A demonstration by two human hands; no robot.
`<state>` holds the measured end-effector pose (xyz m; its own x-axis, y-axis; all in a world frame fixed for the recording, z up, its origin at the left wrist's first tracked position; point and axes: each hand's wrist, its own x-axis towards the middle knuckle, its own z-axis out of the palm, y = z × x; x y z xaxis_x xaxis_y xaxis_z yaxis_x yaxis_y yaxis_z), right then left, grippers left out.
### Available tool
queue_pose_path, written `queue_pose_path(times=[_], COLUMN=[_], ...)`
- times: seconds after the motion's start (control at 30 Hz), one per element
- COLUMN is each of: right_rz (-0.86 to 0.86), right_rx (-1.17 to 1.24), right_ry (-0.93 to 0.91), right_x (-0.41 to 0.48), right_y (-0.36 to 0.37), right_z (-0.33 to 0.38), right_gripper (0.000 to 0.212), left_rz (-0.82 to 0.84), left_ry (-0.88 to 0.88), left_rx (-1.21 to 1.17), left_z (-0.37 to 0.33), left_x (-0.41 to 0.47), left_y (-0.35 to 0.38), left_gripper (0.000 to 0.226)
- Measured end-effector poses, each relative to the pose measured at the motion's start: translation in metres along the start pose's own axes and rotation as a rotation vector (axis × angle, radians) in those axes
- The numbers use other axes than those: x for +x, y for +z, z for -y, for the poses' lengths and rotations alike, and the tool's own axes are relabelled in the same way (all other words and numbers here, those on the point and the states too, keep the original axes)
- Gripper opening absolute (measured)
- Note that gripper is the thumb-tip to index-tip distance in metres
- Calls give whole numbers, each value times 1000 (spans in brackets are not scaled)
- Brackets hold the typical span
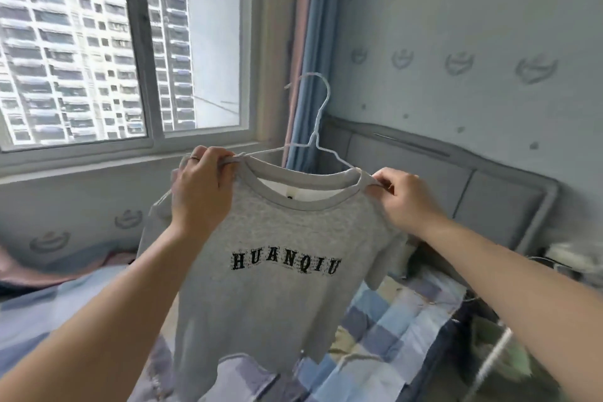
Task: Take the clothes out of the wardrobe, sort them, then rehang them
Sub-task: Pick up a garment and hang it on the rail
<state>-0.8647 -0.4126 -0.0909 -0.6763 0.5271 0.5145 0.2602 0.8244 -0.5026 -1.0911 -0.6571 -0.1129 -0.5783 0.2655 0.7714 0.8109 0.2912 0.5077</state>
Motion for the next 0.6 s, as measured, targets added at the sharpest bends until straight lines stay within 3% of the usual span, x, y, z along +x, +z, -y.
queue_pose_path(times=[0.6], right_rz=[-361], right_rx=[-477], right_ry=[147], right_x=[-202], right_y=[-458], right_z=[-161], right_gripper=[38], left_rz=[147], left_ry=[508], left_rx=[-290], left_z=[-459], left_x=[-24], left_y=[213], left_gripper=[13])
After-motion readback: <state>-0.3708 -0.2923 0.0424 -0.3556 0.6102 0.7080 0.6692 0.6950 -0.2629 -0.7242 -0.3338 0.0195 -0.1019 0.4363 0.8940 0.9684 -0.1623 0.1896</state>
